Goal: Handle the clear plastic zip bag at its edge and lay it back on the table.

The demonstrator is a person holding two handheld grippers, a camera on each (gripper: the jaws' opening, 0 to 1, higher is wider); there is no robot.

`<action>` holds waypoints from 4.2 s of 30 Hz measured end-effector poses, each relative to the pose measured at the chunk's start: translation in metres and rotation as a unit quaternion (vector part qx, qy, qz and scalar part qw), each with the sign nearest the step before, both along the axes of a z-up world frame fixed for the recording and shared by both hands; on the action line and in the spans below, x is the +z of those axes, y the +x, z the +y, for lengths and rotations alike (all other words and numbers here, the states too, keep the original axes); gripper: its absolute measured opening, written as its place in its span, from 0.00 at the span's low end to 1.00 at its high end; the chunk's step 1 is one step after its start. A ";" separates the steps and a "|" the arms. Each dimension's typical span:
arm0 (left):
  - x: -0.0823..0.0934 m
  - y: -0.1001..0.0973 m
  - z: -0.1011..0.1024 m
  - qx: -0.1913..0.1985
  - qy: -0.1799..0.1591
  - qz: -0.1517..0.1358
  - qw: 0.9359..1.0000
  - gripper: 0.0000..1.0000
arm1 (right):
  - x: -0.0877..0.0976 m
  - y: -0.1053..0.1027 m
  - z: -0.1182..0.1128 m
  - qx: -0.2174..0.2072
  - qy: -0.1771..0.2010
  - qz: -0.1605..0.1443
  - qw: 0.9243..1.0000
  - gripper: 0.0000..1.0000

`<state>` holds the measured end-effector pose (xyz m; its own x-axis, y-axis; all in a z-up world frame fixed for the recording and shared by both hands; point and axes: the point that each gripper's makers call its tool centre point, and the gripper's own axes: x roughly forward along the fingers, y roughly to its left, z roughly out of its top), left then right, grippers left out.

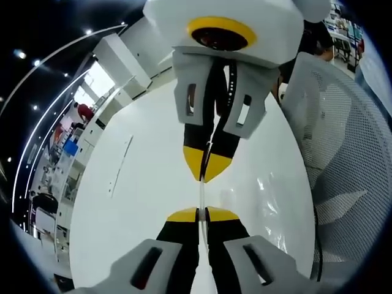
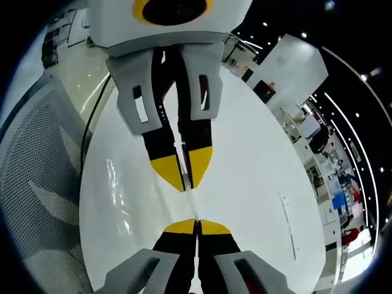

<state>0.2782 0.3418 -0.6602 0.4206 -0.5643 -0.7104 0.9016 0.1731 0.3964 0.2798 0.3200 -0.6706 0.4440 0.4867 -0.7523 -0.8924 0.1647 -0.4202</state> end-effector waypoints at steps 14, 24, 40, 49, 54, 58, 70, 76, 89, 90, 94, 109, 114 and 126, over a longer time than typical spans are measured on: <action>-0.003 -0.004 0.006 0.006 0.001 0.004 1.000 0.00 | -0.003 -0.002 -0.003 0.000 -0.003 0.001 1.000 0.00; -0.002 -0.006 0.011 0.009 0.003 0.003 1.000 0.00 | -0.002 -0.003 -0.004 -0.003 -0.004 -0.002 1.000 0.00; -0.007 -0.006 0.019 0.017 0.006 0.006 1.000 0.00 | -0.001 -0.006 -0.008 -0.007 -0.006 -0.001 1.000 0.00; -0.007 -0.006 0.020 0.020 0.007 0.006 1.000 0.00 | -0.001 -0.004 -0.012 -0.011 -0.006 -0.002 1.000 0.00; -0.007 -0.005 0.021 0.023 0.006 0.008 1.000 0.00 | 0.001 -0.005 -0.014 -0.012 -0.008 -0.002 1.000 0.00; -0.007 -0.003 0.023 0.025 0.005 0.007 1.000 0.00 | 0.002 -0.004 -0.015 -0.014 -0.008 -0.003 1.000 0.00; -0.001 0.003 0.027 0.036 -0.003 0.004 0.999 0.00 | 0.007 0.007 -0.016 -0.016 -0.012 -0.010 1.000 0.00; 0.003 0.006 0.027 0.036 -0.007 0.001 0.999 0.00 | 0.014 0.009 -0.021 -0.021 -0.014 -0.014 1.000 0.00; 0.012 0.009 0.033 0.044 -0.007 0.001 0.999 0.00 | 0.024 0.008 -0.029 -0.040 -0.005 -0.016 0.999 0.00; 0.013 0.008 0.033 0.045 -0.008 0.001 0.999 0.00 | 0.024 0.009 -0.030 -0.040 -0.005 -0.017 0.999 0.00; 0.015 0.009 0.036 0.048 -0.003 0.004 0.999 0.00 | 0.024 0.010 -0.034 -0.043 -0.004 -0.017 0.999 0.00; 0.012 0.000 0.044 0.078 -0.005 0.012 0.997 0.00 | 0.024 0.009 -0.036 -0.042 0.003 -0.006 0.999 0.00; 0.013 -0.003 0.048 0.085 -0.005 0.015 0.996 0.00 | 0.024 0.008 -0.033 -0.037 0.005 -0.007 0.999 0.00; 0.016 -0.010 0.051 0.092 -0.003 0.018 0.996 0.00 | 0.023 0.003 -0.035 -0.035 0.007 -0.003 0.999 0.00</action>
<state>0.2685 0.3926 -0.6437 0.4915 -0.4845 -0.7237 0.8682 0.3383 0.3631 0.2829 0.2852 -0.6474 0.4814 0.4641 -0.7435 -0.8762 0.2321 -0.4224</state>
